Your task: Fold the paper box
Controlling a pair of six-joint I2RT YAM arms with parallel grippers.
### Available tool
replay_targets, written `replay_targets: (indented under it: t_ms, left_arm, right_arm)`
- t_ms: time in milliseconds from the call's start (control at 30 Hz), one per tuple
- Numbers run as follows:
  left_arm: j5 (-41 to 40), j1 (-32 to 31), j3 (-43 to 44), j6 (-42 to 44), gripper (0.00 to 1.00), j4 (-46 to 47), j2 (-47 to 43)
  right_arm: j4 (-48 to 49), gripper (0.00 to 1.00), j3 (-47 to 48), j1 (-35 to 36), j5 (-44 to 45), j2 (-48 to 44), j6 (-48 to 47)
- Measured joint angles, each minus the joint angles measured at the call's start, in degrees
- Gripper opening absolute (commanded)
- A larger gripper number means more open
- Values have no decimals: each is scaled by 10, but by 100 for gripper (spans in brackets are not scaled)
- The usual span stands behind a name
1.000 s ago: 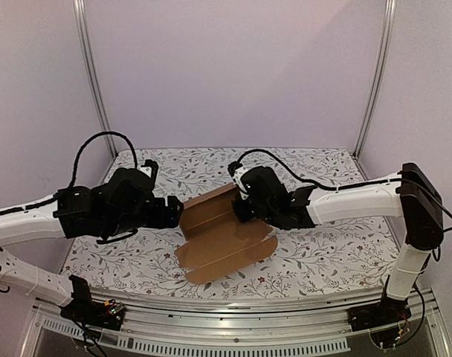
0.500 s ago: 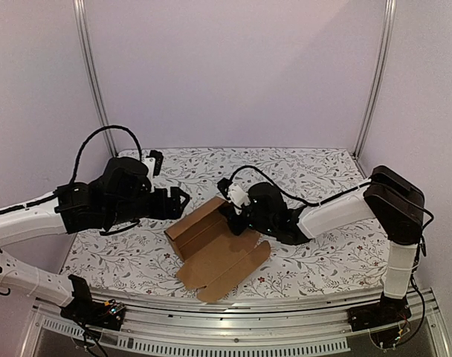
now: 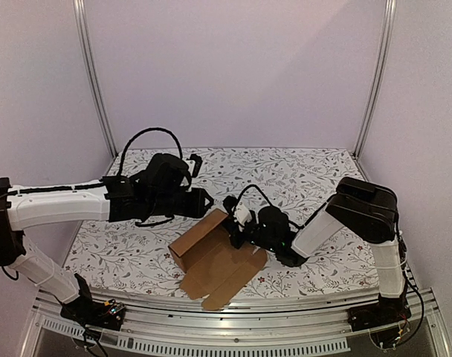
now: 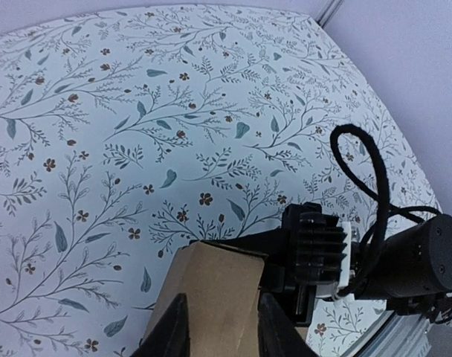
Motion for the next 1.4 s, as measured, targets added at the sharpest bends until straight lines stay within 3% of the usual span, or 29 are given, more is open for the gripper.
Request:
replay_targets:
  t_ms: [133, 300, 833, 1400]
  left_arm:
    - [15, 1, 12, -1, 9, 13, 45]
    - [25, 2, 23, -5, 3, 18, 86]
    - [45, 6, 40, -9, 0, 63, 169]
    - [58, 10, 45, -20, 0, 110, 204]
  right_arm:
    - [39, 0, -7, 0, 4, 10, 5]
    - [62, 0, -10, 0, 6, 23, 14]
    - [57, 0, -9, -5, 6, 43, 28]
    - [23, 19, -6, -7, 0, 43, 31]
